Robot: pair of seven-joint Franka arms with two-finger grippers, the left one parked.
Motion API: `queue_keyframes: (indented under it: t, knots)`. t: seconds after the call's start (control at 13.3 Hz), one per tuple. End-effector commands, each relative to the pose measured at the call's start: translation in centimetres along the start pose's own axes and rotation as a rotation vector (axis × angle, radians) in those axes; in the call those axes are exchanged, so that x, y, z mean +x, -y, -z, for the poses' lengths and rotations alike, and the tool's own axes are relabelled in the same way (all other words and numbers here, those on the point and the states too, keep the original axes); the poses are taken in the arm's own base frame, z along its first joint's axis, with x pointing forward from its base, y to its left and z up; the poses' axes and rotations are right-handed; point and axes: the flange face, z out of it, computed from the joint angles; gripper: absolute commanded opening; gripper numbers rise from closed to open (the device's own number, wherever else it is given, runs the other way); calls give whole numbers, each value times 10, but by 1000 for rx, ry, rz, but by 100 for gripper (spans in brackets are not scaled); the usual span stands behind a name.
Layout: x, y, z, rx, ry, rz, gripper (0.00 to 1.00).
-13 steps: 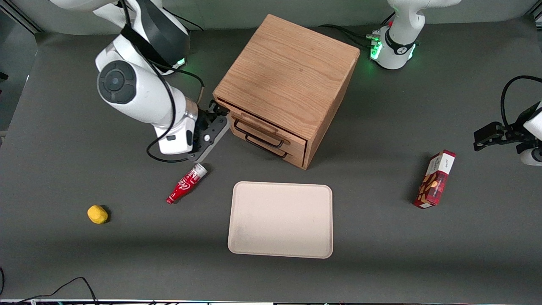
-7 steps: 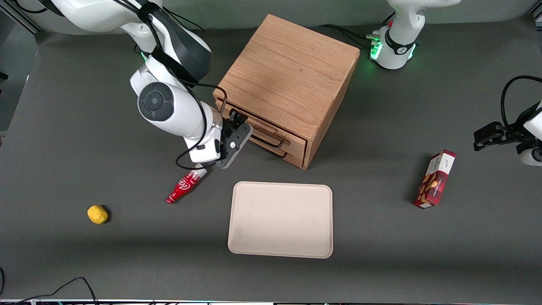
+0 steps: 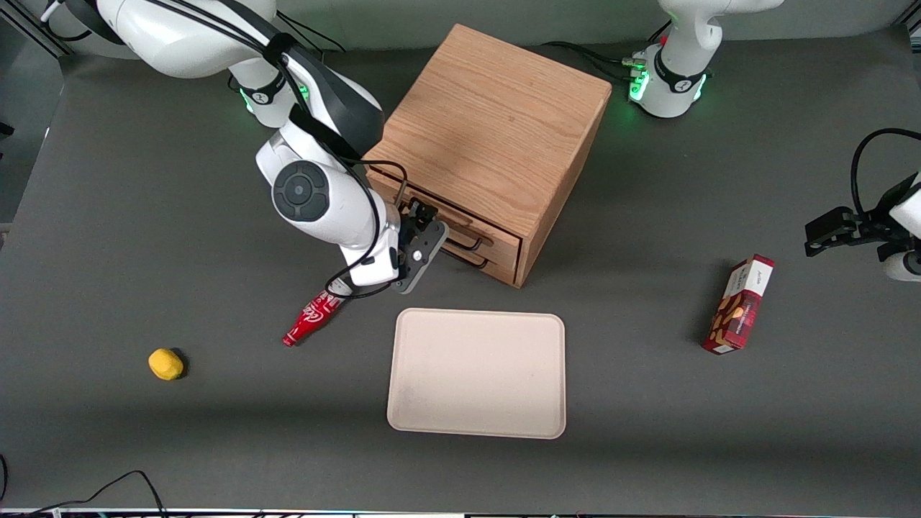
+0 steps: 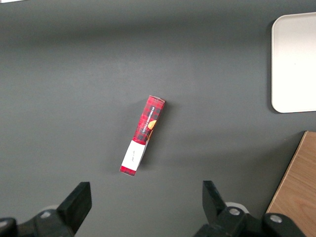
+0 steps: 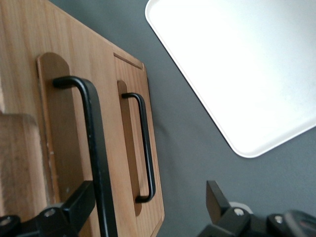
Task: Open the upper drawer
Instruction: 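Pull the handle outward with the right gripper, sliding the drawer open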
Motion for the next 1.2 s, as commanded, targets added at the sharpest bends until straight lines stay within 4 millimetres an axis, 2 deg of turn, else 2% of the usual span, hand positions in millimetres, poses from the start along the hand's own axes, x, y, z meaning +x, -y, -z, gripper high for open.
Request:
queue_keyframes:
  t: [0.0, 0.38, 0.53, 0.82, 1.12]
  knots:
    - [5, -5, -10, -38, -3, 37, 100]
    - [-1, -30, -9, -54, -2, 15, 100]
    - [-4, -53, 2, -76, -16, 22, 100]
    - [-10, -85, 18, -108, -34, 26, 100]
    - [-24, -133, 40, -167, -48, 29, 100]
